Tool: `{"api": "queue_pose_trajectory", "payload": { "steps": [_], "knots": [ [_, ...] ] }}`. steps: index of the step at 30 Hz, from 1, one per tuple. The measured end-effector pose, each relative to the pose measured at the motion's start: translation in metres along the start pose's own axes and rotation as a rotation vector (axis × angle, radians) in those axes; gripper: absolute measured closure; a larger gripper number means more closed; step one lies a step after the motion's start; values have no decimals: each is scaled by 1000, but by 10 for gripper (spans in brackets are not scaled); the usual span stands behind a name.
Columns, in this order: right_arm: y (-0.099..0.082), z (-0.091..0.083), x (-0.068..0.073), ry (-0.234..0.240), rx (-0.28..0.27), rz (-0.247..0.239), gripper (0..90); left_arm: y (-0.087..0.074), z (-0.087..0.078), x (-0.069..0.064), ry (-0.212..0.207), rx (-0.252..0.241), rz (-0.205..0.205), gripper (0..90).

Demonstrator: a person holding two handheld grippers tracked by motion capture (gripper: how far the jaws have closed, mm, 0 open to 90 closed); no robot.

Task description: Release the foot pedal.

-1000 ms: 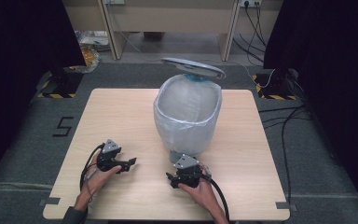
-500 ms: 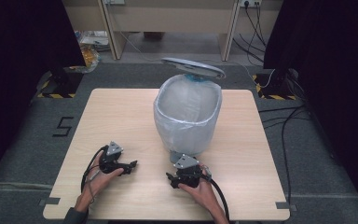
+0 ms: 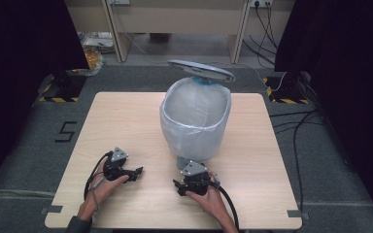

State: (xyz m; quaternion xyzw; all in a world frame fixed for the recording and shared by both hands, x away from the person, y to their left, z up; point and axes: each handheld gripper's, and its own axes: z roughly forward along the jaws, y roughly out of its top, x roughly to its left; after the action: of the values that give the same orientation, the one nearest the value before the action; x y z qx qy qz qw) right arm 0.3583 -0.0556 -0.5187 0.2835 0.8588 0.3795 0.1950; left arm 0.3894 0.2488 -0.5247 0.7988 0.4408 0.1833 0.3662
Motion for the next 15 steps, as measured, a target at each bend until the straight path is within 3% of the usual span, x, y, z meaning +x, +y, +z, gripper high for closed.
{"api": "queue_pose_trajectory", "payload": {
  "steps": [15],
  "knots": [
    [0,-1,-3,24,-13,21,228,0,0,0,-1,-1,-1,129]
  ]
}}
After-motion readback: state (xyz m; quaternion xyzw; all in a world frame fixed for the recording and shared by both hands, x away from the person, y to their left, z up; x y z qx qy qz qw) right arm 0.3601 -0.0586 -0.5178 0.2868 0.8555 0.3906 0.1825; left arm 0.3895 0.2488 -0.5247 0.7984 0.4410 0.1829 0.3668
